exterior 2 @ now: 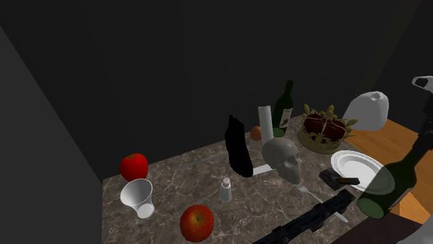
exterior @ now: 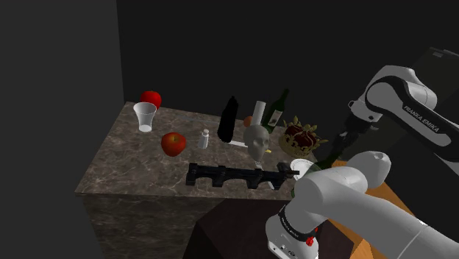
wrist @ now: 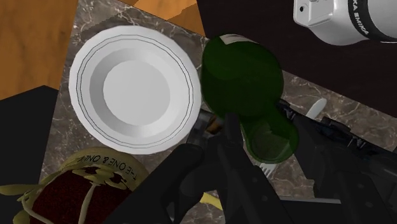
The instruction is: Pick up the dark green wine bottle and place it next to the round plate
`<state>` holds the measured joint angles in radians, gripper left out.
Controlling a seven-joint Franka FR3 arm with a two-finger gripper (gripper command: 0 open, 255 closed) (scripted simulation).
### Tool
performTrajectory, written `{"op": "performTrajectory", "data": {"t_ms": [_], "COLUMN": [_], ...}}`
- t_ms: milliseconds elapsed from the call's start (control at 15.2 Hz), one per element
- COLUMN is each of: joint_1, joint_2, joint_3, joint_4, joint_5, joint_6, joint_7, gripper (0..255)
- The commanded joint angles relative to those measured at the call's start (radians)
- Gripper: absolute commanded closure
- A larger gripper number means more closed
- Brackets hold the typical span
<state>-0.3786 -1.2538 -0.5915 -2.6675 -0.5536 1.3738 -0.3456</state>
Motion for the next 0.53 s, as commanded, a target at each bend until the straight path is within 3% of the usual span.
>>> {"op": "performTrajectory", "data": {"t_ms": [0, 396, 462], "joint_1": [-0.003, -0.004, -0.005], "joint_2": [-0.005, -0.005, -0.007], "joint_3": [-0.007, -0.007, -0.006], "joint_4": [-0.015, -0.015, -0.017], "joint_5": [-0.007, -0.007, -0.006], "joint_6": [0.01, 0.011, 0.009], "joint_7": [0.002, 0.002, 0.002], "gripper": [255, 255, 0]}}
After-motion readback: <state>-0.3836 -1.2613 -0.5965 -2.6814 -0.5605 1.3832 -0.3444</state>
